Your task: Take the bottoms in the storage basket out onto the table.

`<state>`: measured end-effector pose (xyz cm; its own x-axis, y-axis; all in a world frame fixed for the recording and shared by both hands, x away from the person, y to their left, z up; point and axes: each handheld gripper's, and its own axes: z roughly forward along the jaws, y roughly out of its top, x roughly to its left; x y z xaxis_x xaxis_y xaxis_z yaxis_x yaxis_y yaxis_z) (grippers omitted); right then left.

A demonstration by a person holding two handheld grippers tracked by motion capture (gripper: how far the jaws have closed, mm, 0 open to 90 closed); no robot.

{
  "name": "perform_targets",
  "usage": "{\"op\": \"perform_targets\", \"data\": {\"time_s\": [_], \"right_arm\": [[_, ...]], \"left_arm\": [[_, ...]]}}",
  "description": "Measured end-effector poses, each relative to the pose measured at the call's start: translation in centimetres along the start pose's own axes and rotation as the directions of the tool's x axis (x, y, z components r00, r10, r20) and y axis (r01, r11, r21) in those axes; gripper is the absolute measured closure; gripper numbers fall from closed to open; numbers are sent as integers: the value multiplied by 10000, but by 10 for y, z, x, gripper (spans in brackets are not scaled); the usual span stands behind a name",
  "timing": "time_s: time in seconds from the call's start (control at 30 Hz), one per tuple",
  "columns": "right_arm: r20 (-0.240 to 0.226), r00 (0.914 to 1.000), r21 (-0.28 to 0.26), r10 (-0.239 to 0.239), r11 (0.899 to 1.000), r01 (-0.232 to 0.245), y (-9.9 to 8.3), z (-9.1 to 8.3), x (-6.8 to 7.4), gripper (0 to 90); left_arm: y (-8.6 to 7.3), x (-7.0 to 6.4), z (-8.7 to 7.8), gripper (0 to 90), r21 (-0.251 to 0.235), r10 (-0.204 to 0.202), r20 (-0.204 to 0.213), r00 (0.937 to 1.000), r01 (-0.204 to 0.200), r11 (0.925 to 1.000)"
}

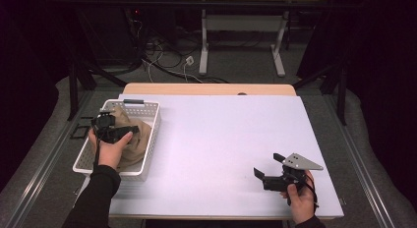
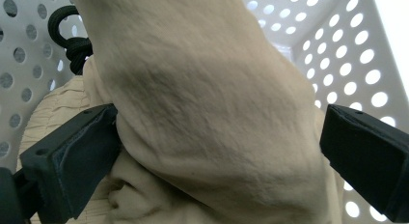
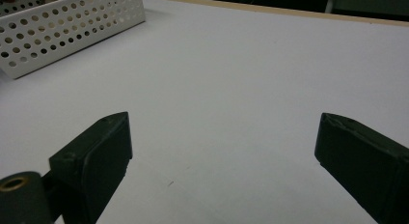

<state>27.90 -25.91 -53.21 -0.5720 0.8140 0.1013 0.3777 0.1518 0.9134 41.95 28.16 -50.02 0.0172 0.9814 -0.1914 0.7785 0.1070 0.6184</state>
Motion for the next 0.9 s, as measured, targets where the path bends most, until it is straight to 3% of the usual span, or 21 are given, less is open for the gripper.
{"op": "perform_targets", "data": {"time_s": [0.9], "right_arm": [[-52, 10000, 69, 9, 10000, -8, 0, 2, 0, 71]], "left_arm": [[-6, 1, 10, 4, 604, 161, -536, 9984, -129, 9981]]}}
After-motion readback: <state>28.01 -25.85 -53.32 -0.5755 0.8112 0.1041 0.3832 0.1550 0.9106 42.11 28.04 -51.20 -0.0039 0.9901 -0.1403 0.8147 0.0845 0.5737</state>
